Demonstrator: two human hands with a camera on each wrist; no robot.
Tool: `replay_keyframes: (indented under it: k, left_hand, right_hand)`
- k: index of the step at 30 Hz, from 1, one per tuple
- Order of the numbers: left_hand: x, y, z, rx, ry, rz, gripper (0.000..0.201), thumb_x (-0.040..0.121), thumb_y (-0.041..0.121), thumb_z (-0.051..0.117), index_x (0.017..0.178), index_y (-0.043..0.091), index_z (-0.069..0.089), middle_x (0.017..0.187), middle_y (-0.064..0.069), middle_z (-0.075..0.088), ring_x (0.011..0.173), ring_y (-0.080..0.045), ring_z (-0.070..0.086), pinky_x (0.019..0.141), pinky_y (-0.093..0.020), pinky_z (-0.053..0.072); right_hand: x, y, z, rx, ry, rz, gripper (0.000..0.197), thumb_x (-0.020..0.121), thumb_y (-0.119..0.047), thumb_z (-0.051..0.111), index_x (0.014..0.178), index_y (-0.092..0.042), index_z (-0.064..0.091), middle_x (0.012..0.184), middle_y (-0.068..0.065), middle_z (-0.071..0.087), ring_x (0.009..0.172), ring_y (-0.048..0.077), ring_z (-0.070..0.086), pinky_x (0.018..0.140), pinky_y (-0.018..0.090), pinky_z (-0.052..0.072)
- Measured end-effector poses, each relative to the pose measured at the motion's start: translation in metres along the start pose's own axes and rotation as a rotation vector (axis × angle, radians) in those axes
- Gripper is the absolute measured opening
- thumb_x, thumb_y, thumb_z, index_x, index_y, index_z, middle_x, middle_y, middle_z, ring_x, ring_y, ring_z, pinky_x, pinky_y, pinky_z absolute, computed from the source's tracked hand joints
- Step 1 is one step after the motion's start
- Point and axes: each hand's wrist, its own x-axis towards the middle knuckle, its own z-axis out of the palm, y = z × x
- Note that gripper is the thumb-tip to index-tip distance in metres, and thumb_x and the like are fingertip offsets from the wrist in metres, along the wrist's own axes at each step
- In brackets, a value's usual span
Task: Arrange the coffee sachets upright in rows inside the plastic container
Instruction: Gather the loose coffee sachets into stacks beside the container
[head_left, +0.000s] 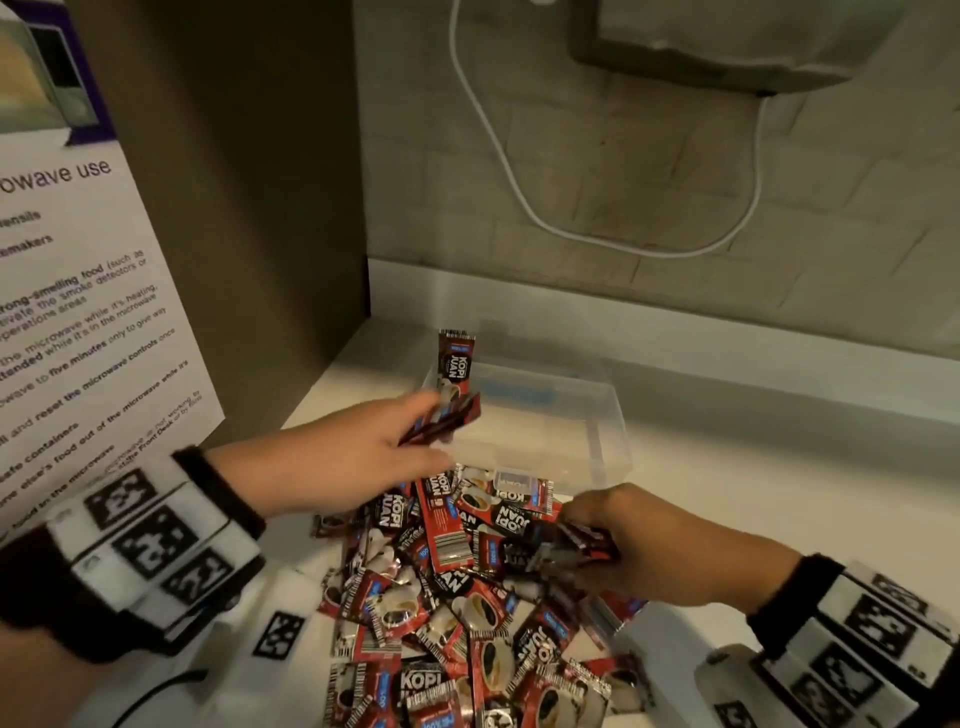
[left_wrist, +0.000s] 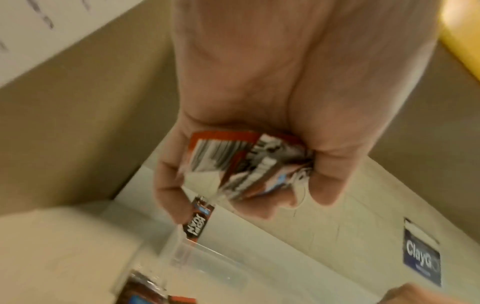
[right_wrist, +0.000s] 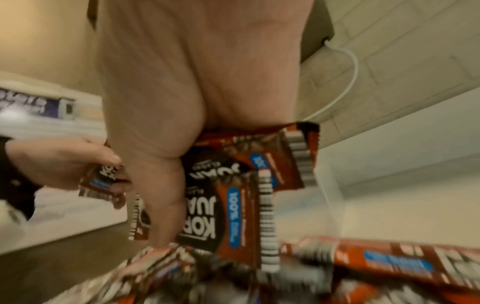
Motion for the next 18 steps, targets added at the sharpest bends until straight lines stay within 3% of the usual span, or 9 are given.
replay_keyframes:
  k: [1,3,5,7,9,11,13,15,18]
  left_hand:
    - [0.007,0.005,-0.002,-0.086,0.02,-0.018,0.026,0.083,0.044,0.058,0.104,0.033,0.047,0.094,0.001,0.058,0.085,-0.016,0.056,0.073,-0.033,0.045]
    - [0.024,0.012,-0.005,-0.246,0.034,-0.07,0.033,0.077,0.038,0.054,0.107,0.033,0.044,0.083,-0.008,0.051,0.071,-0.021,0.05,0.058,-0.03,0.038]
    - [0.044,0.019,-0.004,-0.389,0.067,-0.099,0.022,0.086,0.023,0.053,0.105,0.03,0.042,0.073,-0.007,0.043,0.058,-0.017,0.044,0.051,-0.026,0.032]
    - [0.066,0.024,0.001,-0.497,0.118,-0.111,0.022,0.087,0.009,0.049,0.101,0.025,0.044,0.07,-0.006,0.042,0.051,-0.015,0.042,0.047,-0.023,0.028]
    - [0.087,0.03,0.007,-0.616,0.142,-0.146,0.025,0.075,0.009,0.052,0.095,0.022,0.045,0.065,-0.006,0.04,0.044,-0.014,0.041,0.044,-0.02,0.025]
    - [0.107,0.033,0.014,-0.752,0.141,-0.192,0.027,0.066,0.011,0.049,0.092,0.018,0.044,0.062,-0.004,0.038,0.04,-0.014,0.039,0.044,-0.018,0.024]
    - [0.128,0.036,0.025,-0.837,0.15,-0.232,0.015,0.078,0.007,0.046,0.091,0.016,0.044,0.061,-0.003,0.038,0.043,-0.015,0.038,0.045,-0.019,0.026]
    - [0.149,0.039,0.036,-0.875,0.197,-0.229,0.012,0.088,0.0,0.044,0.086,0.012,0.046,0.065,-0.007,0.043,0.054,-0.021,0.044,0.049,-0.024,0.033]
    - [0.179,0.04,0.051,-0.83,0.242,-0.181,0.028,0.091,-0.003,0.048,0.119,0.004,0.05,0.1,-0.016,0.058,0.093,-0.03,0.057,0.075,-0.031,0.047]
  right_hand:
    - [-0.001,0.0,-0.008,0.035,0.02,-0.001,0.019,0.086,-0.025,0.068,0.079,-0.027,0.05,0.076,-0.013,0.057,0.065,0.0,0.052,0.058,0.012,0.038]
    - [-0.004,-0.001,-0.026,0.161,0.081,0.022,0.013,0.088,-0.018,0.067,0.091,-0.02,0.054,0.081,-0.005,0.063,0.068,0.003,0.057,0.058,0.017,0.044]
    - [-0.005,0.001,-0.044,0.397,0.153,0.043,0.02,0.089,-0.006,0.063,0.104,-0.017,0.054,0.082,0.001,0.067,0.062,0.004,0.061,0.051,0.019,0.046]
    - [-0.002,0.003,-0.06,0.549,0.268,0.071,0.031,0.087,-0.001,0.063,0.112,-0.02,0.055,0.074,0.002,0.063,0.05,0.005,0.054,0.043,0.018,0.041]
    - [0.005,0.01,-0.073,0.624,0.425,0.077,0.038,0.082,0.0,0.069,0.114,-0.017,0.057,0.071,0.004,0.054,0.044,0.001,0.047,0.042,0.013,0.037]
    - [0.016,0.019,-0.082,0.735,0.553,0.077,0.036,0.076,0.002,0.073,0.107,-0.013,0.06,0.07,0.004,0.049,0.048,0.002,0.045,0.046,0.014,0.037]
    - [0.03,0.033,-0.088,0.908,0.675,0.106,0.018,0.078,-0.001,0.062,0.092,-0.011,0.06,0.066,0.005,0.048,0.055,0.014,0.045,0.049,0.024,0.036]
    - [0.044,0.046,-0.091,1.141,0.778,0.149,0.016,0.086,0.002,0.05,0.083,-0.012,0.054,0.068,0.01,0.051,0.059,0.023,0.048,0.052,0.031,0.037]
    - [0.061,0.06,-0.09,1.308,0.876,0.177,0.013,0.091,-0.002,0.045,0.089,-0.011,0.053,0.082,0.011,0.06,0.072,0.026,0.056,0.064,0.039,0.044]
